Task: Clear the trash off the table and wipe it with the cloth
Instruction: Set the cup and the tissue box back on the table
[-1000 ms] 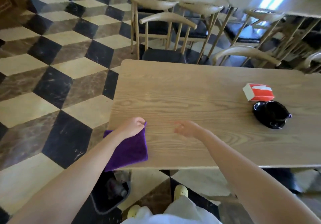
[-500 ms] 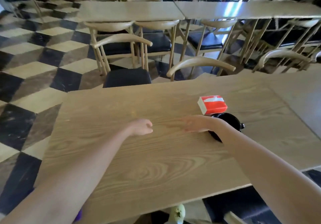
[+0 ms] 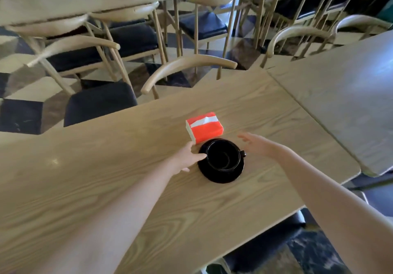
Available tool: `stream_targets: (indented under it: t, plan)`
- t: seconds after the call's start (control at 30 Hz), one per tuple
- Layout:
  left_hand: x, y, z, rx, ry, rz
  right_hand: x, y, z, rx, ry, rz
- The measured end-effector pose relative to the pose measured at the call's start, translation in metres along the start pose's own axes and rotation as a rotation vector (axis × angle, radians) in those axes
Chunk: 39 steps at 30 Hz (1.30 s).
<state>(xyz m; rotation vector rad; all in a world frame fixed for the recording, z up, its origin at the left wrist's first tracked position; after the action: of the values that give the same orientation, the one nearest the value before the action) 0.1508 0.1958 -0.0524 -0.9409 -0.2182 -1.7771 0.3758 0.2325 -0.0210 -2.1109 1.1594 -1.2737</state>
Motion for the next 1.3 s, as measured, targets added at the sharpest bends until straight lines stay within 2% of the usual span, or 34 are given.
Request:
stream_targets:
  t: [0.23, 0.33, 0.53, 0.77, 1.0, 1.3]
  plan:
    - [-0.021, 0.022, -0.012, 0.167, -0.096, -0.005, -0.020, 0.028, 0.039, -0.247, 0.053, -0.163]
    - [-0.027, 0.030, -0.016, 0.284, -0.139, -0.021, -0.025, 0.037, 0.043, -0.345, 0.040, -0.100]
    - [-0.033, 0.041, -0.016, 0.491, -0.169, 0.076, -0.027, 0.047, 0.042, -0.321, -0.029, 0.019]
    - [-0.020, 0.034, -0.033, 0.544, -0.155, 0.088, -0.021, 0.058, 0.035, -0.285, -0.041, 0.045]
    - [0.009, -0.007, -0.057, 0.604, -0.119, 0.151, -0.021, 0.068, -0.019, -0.265, -0.127, 0.040]
    - [0.069, -0.115, -0.112, 0.689, -0.083, 0.317, -0.049, 0.120, -0.144, -0.175, -0.285, 0.010]
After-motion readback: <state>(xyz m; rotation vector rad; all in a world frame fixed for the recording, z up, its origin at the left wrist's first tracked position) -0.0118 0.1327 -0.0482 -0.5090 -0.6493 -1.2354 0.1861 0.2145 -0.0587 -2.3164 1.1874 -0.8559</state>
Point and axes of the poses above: each hand's wrist, its own x-axis away from the middle knuckle, its own y-axis out of the palm, z = x × y, the point moved 3 cm from there along -x, towards the middle knuckle, and after that the axes turned 3 degrees about -y, right-handed, at the moved point
